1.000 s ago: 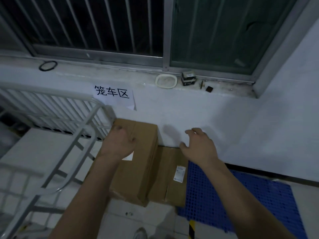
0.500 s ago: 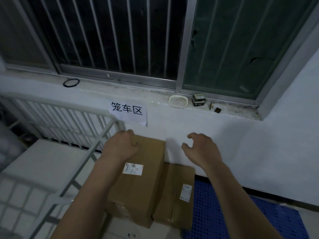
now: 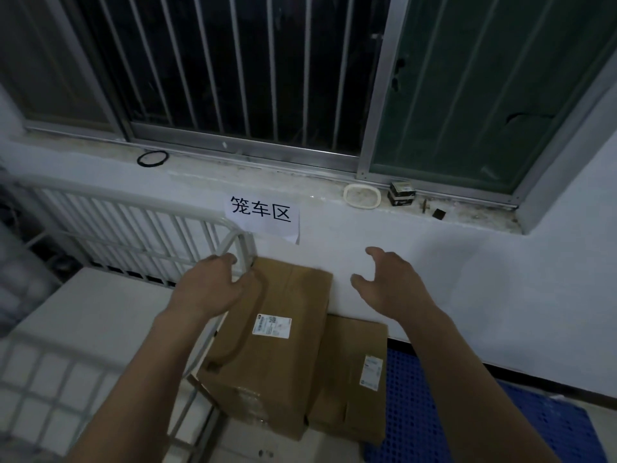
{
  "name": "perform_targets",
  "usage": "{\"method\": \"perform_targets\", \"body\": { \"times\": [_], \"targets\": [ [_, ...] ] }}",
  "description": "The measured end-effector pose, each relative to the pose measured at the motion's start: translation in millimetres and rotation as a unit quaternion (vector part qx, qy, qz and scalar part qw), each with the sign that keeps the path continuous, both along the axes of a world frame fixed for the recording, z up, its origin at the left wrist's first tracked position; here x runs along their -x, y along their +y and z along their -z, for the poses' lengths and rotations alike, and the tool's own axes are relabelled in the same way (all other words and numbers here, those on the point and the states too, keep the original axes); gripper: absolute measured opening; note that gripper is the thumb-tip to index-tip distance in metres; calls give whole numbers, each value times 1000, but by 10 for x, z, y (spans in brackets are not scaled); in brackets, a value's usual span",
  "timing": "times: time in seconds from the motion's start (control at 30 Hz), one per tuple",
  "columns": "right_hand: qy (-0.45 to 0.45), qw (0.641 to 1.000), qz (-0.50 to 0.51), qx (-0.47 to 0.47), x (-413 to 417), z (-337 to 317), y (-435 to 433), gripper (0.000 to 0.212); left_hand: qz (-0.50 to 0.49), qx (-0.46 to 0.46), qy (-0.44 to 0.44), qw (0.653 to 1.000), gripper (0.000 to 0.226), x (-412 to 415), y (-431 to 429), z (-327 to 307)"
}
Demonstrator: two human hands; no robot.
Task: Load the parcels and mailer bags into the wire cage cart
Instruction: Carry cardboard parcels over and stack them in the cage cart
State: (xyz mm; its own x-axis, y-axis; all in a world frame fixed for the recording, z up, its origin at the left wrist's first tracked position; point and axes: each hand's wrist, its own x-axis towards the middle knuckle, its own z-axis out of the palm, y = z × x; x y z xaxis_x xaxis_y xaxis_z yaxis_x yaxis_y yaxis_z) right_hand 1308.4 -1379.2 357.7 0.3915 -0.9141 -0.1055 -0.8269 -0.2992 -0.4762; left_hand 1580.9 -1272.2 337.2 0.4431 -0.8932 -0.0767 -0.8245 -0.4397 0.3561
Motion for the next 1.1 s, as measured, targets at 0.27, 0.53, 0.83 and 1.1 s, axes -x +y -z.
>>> {"method": "perform_targets", "body": {
  "times": [0.27,0.53,0.83,1.1],
  "targets": [
    [-7,998,-28,56,75,-64,-19,62,-37,0,-9,999,64,0,185,-90],
    [-2,997,-74,26,239,-129,-89,54,-49,-33,-55,997,59,382,385,-290],
    [2,982,-173,71,494,-74,-104,59,-131,-52,-108,984,50,912,712,-334],
    [-17,970,-240,35,534,-75,216,75,-233,-80,-93,965,58,1288,1520,-396]
  ]
}}
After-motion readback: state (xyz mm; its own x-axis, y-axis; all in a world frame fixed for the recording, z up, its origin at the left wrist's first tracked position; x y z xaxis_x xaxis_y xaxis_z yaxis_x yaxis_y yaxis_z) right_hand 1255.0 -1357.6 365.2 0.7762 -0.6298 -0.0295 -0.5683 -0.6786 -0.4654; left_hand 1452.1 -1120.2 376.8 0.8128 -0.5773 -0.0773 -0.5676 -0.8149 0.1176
